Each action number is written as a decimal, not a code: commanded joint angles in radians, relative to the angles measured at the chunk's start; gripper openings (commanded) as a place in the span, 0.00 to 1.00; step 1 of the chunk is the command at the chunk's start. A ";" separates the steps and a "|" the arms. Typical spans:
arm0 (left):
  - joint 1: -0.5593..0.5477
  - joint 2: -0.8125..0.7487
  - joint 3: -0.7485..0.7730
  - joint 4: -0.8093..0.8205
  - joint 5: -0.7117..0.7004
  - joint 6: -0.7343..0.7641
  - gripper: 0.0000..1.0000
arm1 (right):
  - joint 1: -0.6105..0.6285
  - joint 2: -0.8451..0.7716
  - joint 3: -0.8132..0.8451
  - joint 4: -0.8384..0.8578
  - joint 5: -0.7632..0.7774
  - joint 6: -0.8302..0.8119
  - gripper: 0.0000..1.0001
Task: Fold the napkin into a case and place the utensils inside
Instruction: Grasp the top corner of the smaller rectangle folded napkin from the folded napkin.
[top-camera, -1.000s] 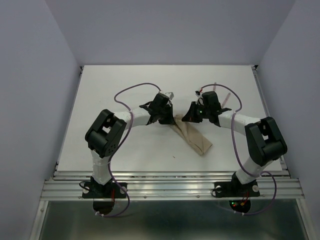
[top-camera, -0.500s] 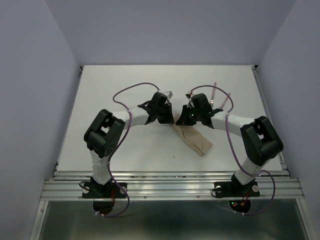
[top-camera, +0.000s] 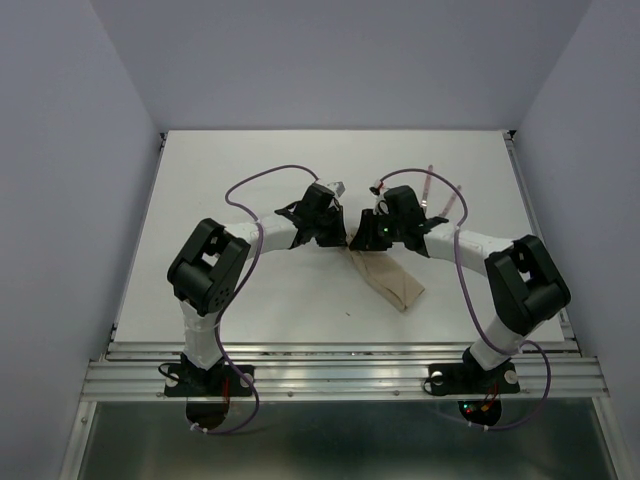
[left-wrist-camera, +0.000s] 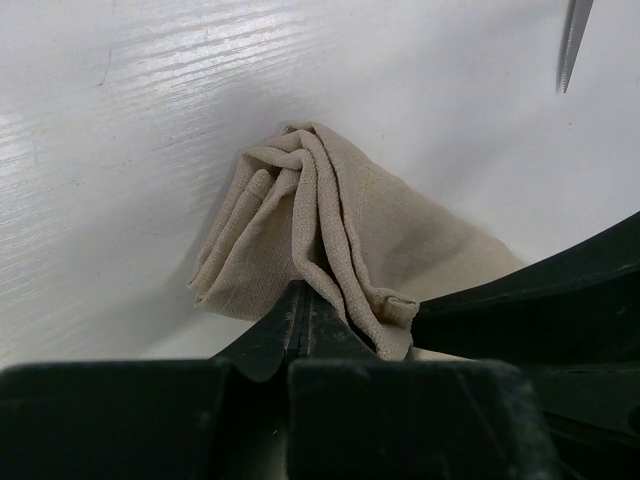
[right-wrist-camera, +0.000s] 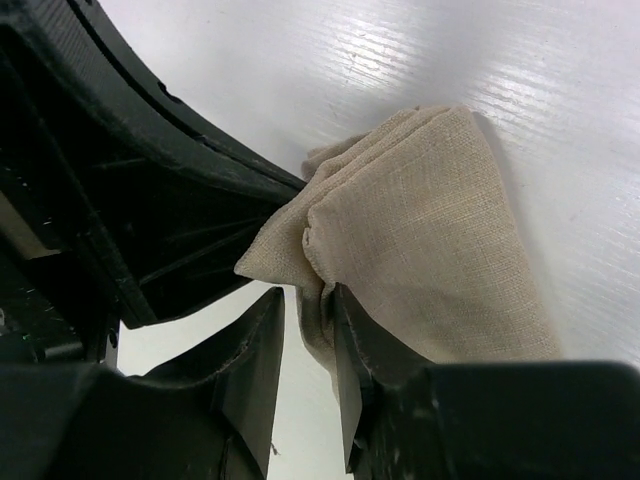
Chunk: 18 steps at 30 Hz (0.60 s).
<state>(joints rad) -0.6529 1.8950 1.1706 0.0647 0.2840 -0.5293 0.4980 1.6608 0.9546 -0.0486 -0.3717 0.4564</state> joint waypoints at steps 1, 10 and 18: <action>0.003 -0.037 -0.015 0.041 0.011 0.006 0.00 | 0.007 -0.056 0.039 0.033 -0.029 -0.021 0.32; 0.002 -0.037 -0.020 0.043 0.014 0.011 0.00 | 0.007 -0.052 0.056 0.038 0.019 -0.012 0.40; 0.004 -0.040 -0.022 0.044 0.015 0.011 0.00 | 0.007 -0.004 0.088 0.038 0.011 -0.004 0.36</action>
<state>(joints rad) -0.6525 1.8950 1.1542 0.0807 0.2878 -0.5285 0.4984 1.6440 1.0004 -0.0444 -0.3656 0.4488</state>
